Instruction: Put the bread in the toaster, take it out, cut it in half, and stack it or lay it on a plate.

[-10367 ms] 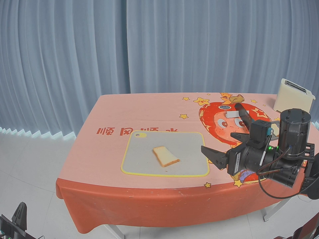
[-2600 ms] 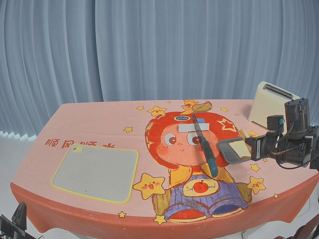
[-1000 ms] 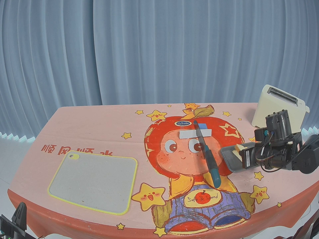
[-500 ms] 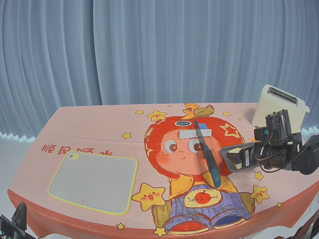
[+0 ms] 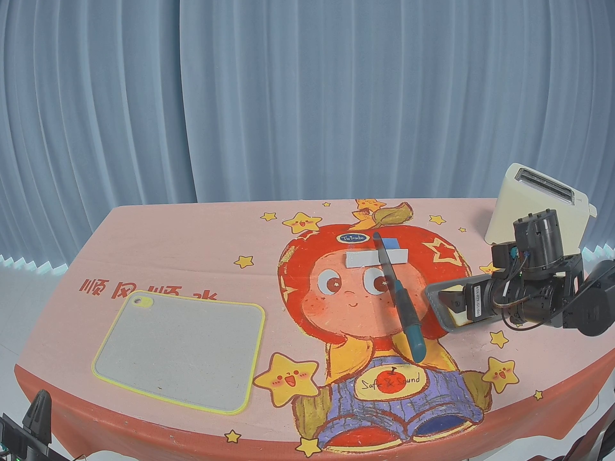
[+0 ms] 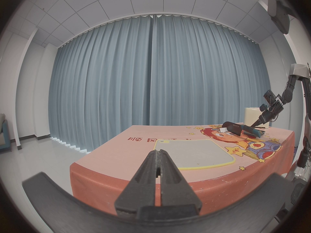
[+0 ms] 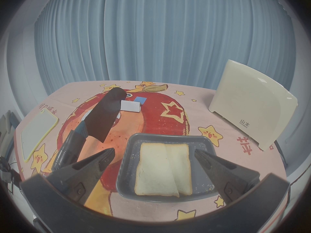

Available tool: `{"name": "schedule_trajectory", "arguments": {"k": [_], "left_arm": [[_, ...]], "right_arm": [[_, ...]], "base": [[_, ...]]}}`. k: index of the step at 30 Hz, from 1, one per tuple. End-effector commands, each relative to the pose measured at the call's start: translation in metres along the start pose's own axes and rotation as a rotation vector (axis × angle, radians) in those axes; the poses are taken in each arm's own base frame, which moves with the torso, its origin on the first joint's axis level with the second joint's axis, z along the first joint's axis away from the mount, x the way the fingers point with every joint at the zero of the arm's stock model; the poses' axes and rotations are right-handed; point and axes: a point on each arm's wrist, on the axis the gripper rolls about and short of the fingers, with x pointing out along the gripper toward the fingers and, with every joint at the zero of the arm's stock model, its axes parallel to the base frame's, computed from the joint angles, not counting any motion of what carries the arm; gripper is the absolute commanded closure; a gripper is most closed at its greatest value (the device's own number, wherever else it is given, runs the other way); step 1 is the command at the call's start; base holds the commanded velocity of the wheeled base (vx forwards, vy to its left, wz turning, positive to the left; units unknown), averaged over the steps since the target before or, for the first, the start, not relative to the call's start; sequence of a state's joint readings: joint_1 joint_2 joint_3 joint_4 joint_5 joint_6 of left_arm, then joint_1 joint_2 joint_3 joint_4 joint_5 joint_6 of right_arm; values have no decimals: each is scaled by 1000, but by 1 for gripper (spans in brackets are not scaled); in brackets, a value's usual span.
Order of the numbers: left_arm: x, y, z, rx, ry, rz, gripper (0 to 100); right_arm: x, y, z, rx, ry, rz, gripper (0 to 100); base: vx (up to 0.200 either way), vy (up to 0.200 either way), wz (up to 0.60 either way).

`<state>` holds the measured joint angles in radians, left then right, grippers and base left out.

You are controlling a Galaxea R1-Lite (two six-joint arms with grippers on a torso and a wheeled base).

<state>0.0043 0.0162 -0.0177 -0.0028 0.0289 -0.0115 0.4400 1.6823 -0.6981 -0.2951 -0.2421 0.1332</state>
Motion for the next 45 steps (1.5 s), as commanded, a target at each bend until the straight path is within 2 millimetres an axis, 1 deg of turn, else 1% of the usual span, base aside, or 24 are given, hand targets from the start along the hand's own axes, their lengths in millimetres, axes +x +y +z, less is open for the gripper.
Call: {"name": "schedule_trajectory", "arguments": {"k": [1, 7, 18, 27, 45], "left_arm": [[0, 0, -5, 1, 1, 1, 100], [0, 0, -5, 1, 1, -1, 100], [0, 0, -5, 1, 1, -1, 100], [0, 0, -5, 1, 1, -1, 100], [0, 0, -5, 1, 1, -1, 100]], "right_arm": [[0, -1, 3, 9, -24, 0, 0], [-1, -2, 6, 24, -96, 5, 0], [-6, -3, 8, 30, -115, 6, 0], [-7, -3, 8, 30, -120, 8, 0], [-8, -3, 9, 31, -123, 8, 0]], "base": [[0, 0, 0], [0, 0, 0], [0, 0, 0], [-200, 0, 0], [0, 0, 0]]}}
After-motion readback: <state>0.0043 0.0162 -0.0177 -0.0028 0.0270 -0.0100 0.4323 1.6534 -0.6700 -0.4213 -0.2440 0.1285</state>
